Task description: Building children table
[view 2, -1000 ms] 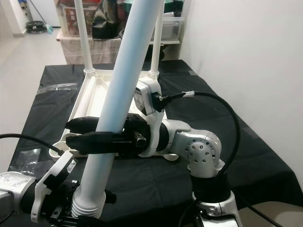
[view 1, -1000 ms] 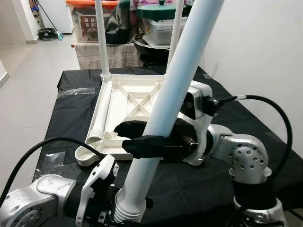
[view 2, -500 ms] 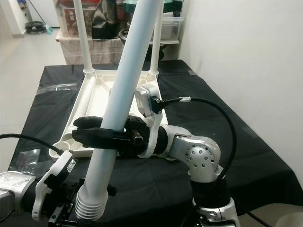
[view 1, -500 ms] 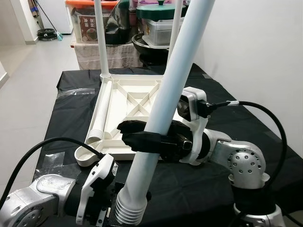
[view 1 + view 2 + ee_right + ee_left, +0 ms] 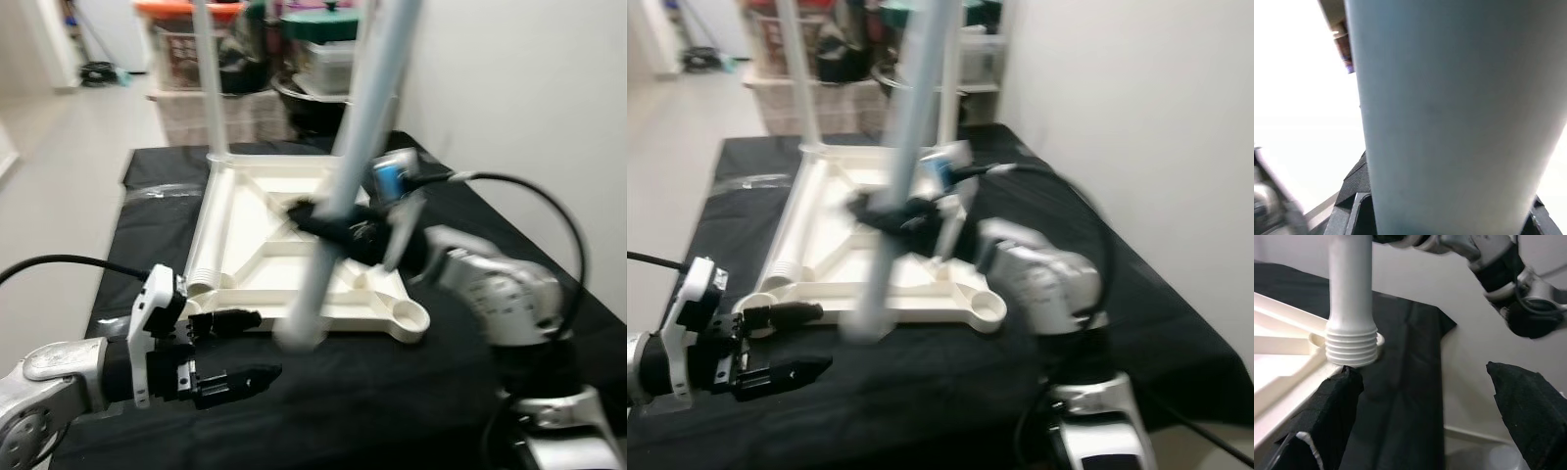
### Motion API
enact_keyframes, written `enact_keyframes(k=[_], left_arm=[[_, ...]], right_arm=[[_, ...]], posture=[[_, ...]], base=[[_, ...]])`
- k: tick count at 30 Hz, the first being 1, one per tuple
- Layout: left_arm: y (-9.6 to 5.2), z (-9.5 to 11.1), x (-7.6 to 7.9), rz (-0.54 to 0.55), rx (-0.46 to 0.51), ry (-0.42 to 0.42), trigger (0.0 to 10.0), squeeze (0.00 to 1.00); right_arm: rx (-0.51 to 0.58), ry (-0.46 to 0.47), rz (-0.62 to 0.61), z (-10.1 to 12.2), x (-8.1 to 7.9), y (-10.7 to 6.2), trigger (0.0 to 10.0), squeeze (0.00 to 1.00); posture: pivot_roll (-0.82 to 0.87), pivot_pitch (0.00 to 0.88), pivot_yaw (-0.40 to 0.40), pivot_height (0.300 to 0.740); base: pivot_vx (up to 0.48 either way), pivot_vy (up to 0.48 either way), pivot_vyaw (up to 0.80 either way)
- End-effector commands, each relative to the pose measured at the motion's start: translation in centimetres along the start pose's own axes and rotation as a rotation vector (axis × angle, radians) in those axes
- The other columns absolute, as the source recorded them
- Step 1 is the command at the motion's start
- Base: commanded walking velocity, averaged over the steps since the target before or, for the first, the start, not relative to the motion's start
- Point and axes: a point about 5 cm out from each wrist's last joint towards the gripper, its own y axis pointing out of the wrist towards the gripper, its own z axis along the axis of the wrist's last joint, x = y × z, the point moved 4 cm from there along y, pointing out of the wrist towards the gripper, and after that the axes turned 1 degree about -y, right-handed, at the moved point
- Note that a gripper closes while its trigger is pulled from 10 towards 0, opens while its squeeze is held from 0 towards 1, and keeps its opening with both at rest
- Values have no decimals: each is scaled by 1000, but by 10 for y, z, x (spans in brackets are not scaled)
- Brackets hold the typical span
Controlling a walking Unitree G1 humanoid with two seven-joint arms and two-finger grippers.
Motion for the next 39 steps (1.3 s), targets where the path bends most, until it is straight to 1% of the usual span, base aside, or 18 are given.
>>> enact_keyframes(k=[1,2,3,4,5,6,7,8,10,11,13,14,16,19,20,24,31,39], left_arm=[[-2,4,-2,54,39,26,10000,0],[-2,4,-2,54,39,26,10000,0],[-5,3,-7,120,69,23,10000,0],[-6,3,-11,171,92,17,10000,0],[-6,3,-11,171,92,17,10000,0],[-6,0,-17,246,118,13,10000,0],[-6,0,-17,246,118,13,10000,0],[-5,-3,-23,317,149,-14,10000,0],[-3,-16,-36,468,143,-26,10000,0],[-3,-16,-36,468,143,-26,10000,0],[-6,-32,-49,601,97,-31,10000,0],[-7,-37,-52,640,86,-37,10000,0],[-7,-37,-52,640,86,-37,10000,0],[-10,-40,-57,708,108,-56,10000,0],[-10,-39,-61,743,128,-64,10000,0],[-9,-38,-68,788,161,-76,10000,0],[3,-39,-63,771,189,-92,10000,0],[0,-44,-63,813,185,-95,10000,0]], right_arm=[[-12,-63,-126,3,20,-2,0,0],[-12,-63,-126,3,20,-2,0,0],[-23,-131,-272,8,44,-9,0,0],[-28,-190,-374,12,60,-17,0,0],[-28,-190,-374,12,60,-17,0,0],[-23,-224,-452,15,72,-26,0,0],[-23,-224,-452,15,72,-26,0,0],[-24,-240,-498,16,79,-32,0,0],[-42,-267,-572,12,87,-43,0,0],[-42,-267,-572,12,87,-43,0,0],[-76,-328,-627,7,93,-53,0,0],[-86,-353,-646,5,96,-56,0,0],[-86,-353,-646,5,96,-56,0,0],[-70,-348,-665,3,99,-61,0,0],[-49,-332,-658,3,97,-62,0,0],[-23,-338,-610,-3,91,-59,0,0],[-66,-353,-526,-26,80,-54,0,0],[-111,-385,-527,-40,82,-61,0,0]], posture=[[102,0,-73,740],[102,0,-73,740],[104,0,-74,740],[105,0,-74,740],[105,0,-74,740],[105,0,-71,740],[105,0,-71,740],[108,0,-71,740],[105,0,-70,740],[105,0,-70,740],[104,0,-67,740],[104,0,-67,740],[104,0,-67,740],[101,0,-64,740],[99,0,-62,740],[91,0,-57,740],[95,0,-65,740],[102,0,-68,740]], base=[[0,0,0],[0,0,0],[0,0,0],[0,0,0],[0,0,0],[0,0,0],[0,0,0],[0,0,0],[0,0,0],[0,0,0],[0,0,0],[0,0,0],[0,0,0],[0,0,0],[0,0,0],[0,0,0],[0,0,0],[0,0,0]])
